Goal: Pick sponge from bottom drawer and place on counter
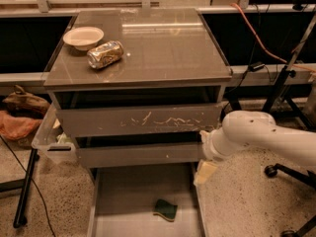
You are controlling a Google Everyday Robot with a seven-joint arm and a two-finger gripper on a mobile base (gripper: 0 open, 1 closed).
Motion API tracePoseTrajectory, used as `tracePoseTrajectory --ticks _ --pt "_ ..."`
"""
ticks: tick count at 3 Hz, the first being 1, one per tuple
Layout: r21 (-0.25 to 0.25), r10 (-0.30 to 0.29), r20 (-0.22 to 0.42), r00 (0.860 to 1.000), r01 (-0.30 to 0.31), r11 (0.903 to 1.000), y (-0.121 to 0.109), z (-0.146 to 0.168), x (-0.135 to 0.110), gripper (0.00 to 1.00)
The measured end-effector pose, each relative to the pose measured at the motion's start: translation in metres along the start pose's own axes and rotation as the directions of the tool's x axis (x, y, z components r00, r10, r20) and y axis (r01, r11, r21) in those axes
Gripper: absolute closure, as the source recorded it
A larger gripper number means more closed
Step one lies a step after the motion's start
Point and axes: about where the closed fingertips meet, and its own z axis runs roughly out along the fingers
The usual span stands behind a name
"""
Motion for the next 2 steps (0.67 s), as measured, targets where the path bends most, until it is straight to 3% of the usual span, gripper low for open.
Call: tracePoseTrajectory --ticks 1,2 --pt "-0.001 -0.033 0.058 0.998 0.033 0.9994 0.008 0.074 0.004 0.0" --pt "0.031 -0.057 0.109 0.992 0.054 0.9981 0.014 0.119 0.002 0.0"
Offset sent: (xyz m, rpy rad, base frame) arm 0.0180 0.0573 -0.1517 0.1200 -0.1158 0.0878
